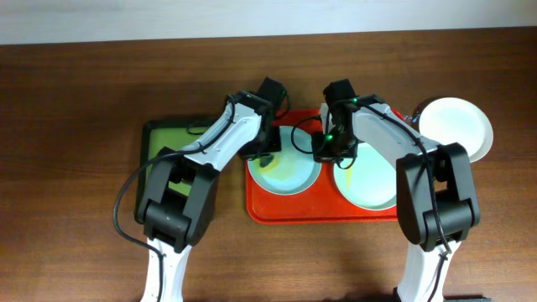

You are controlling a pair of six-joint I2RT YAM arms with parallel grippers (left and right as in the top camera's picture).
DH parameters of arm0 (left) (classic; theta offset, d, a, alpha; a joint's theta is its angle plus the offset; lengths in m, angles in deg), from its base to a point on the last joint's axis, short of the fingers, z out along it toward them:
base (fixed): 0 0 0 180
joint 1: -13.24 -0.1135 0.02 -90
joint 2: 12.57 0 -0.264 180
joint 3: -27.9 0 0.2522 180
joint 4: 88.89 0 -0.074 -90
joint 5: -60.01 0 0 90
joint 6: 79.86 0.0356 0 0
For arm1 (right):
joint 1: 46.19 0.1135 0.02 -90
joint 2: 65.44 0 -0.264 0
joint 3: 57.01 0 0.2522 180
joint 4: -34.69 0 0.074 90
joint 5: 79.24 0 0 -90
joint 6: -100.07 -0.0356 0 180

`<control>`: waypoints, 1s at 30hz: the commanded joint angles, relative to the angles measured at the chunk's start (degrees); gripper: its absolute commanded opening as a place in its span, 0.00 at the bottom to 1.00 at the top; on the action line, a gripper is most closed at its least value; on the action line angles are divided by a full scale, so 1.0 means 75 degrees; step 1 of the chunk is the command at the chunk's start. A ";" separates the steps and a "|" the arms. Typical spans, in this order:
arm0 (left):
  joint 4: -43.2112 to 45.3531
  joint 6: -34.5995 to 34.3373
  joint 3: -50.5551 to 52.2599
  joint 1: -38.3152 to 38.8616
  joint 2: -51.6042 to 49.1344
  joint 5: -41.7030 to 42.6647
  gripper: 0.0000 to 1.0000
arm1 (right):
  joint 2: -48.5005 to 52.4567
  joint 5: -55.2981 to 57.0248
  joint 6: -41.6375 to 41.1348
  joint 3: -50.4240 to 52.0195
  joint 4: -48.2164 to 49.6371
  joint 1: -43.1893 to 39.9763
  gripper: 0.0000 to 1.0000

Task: Clean dirty plates on tray and stack at the side
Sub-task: 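Scrub the light blue plate with the sponge while right gripper holds it, then lift the blue plate with the right gripper and stack it on the white plate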

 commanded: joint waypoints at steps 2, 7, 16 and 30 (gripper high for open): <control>-0.0347 -0.0219 0.0163 -0.0338 0.0589 -0.1912 0.00 | 0.0050 0.0099 0.0073 -0.0187 -0.0192 0.0020 0.04; -0.0714 -0.0216 0.0163 -0.0487 0.2139 -0.1139 0.00 | -0.0472 0.0318 0.0146 -0.0711 -0.0796 0.0035 0.04; -0.2524 0.0335 0.0210 -0.2057 0.2745 -0.2224 0.00 | -0.2634 0.5887 0.0146 -0.1524 -0.2017 0.1440 0.04; -0.2637 0.0335 0.0216 -0.2259 0.2745 -0.2194 0.00 | -0.2693 1.3770 0.2168 -0.1524 -0.2008 0.4342 0.04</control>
